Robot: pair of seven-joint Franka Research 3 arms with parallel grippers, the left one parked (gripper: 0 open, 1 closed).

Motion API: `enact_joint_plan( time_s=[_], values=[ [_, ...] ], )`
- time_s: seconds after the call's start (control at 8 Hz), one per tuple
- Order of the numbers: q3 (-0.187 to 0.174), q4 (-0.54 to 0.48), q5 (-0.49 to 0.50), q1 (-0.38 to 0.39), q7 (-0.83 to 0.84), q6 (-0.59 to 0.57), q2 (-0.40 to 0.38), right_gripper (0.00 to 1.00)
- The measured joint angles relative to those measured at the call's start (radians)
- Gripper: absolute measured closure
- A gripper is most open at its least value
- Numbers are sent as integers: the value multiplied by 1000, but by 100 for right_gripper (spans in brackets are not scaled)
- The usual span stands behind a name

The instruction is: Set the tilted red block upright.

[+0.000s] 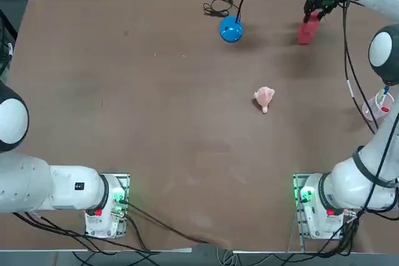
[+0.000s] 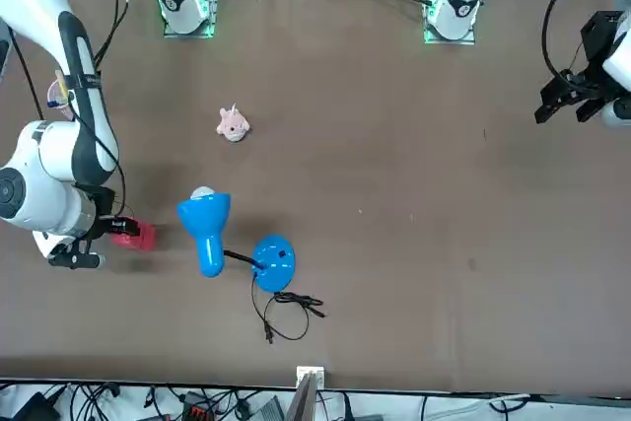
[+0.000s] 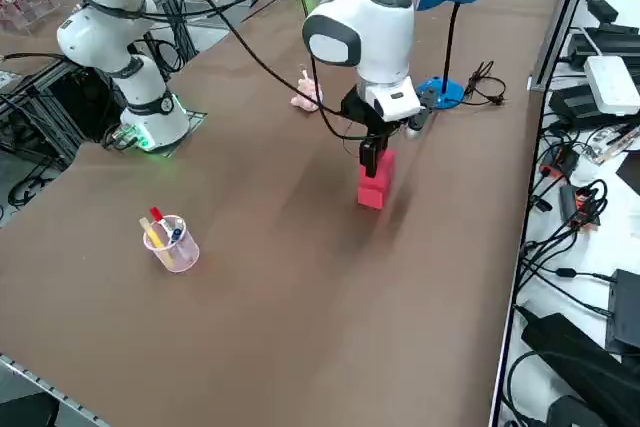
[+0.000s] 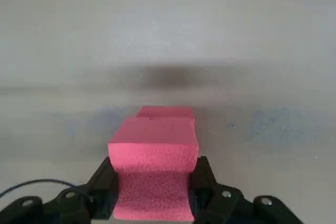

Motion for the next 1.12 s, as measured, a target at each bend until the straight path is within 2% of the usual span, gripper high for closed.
enact_joint_plan(
  time_s=[1.12],
  values=[
    [0, 5, 1, -1, 0, 0, 18, 31]
  ],
)
